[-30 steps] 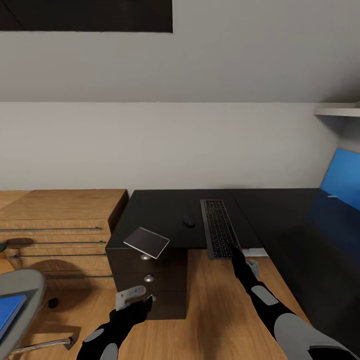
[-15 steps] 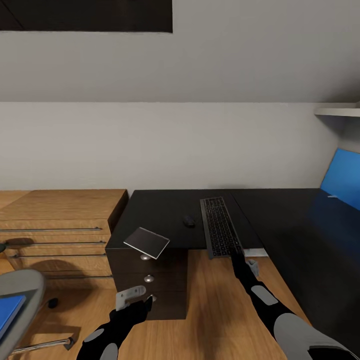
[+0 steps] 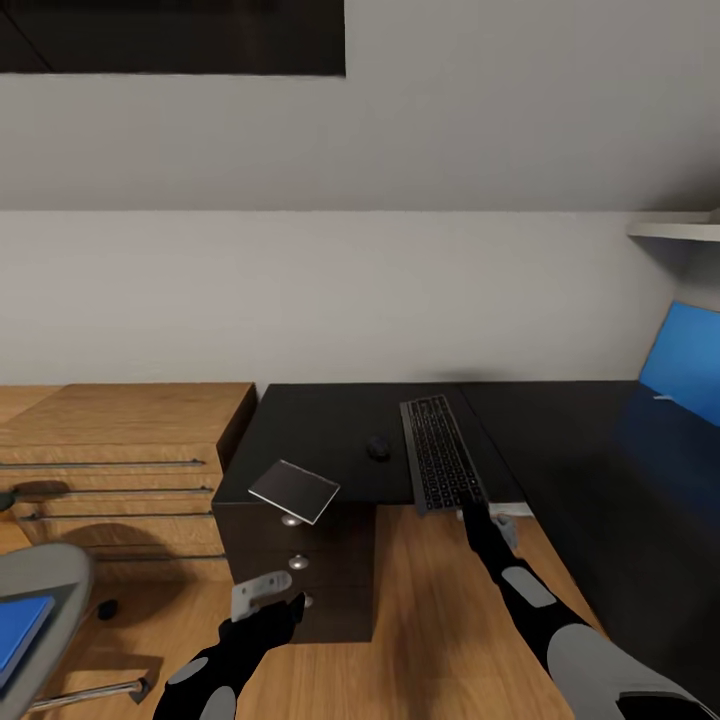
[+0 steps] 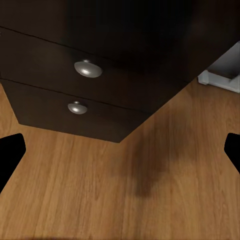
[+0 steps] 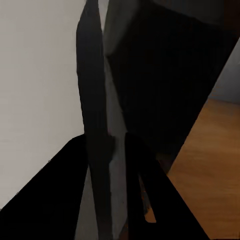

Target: In the bedroom, organize the workspace by keeping the computer under the desk, ensuring the monitor is on the desk, placing the keyboard on the desk next to the monitor, placing the mouse on the desk next to the keyboard, moving the folder from the swivel chair onto the desk next to the mouse, stacking the notebook on top of the folder with the pen on top of the notebook, and positioning the swivel chair next to the desk.

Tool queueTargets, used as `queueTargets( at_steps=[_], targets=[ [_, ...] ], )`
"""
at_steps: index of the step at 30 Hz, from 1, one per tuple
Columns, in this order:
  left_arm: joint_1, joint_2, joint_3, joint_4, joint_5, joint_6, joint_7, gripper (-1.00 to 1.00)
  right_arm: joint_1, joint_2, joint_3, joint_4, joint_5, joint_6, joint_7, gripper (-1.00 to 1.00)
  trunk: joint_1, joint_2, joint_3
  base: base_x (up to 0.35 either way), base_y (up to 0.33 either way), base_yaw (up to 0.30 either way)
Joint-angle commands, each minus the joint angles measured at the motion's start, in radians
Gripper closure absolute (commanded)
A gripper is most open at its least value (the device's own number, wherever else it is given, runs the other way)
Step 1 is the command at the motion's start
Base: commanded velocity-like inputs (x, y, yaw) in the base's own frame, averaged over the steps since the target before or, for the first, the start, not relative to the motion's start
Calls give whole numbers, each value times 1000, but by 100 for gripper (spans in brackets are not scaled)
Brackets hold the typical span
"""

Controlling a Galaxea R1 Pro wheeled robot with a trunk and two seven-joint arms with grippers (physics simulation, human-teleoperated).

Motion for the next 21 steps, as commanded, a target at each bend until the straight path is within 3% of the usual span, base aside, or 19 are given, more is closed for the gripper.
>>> queueTargets(
  at_steps=[1,9,15,17,21],
  targets=[
    [-1,0,-1,-1,10,2,10,-100,-1,0,-1,-11,-7,3,3,100,-4,7,2,0,0,0],
    [-1,0,-1,-2,10,2,11,-100,2,2,0,-83,-8,8,4,100,-35,63,27,0,0,0],
    [-1,-1,-1,-2,10,2,11,-100,57,3,0,-227,-9,6,-5,100,-58,105,46,0,0,0],
    [-1,-1,-1,-2,10,2,11,-100,91,3,1,-299,-8,5,-29,100,-65,119,52,0,0,0],
    [-1,-1,-1,-2,9,2,11,-100,192,8,3,-516,-8,5,-152,100,-81,147,65,0,0,0]
  ],
)
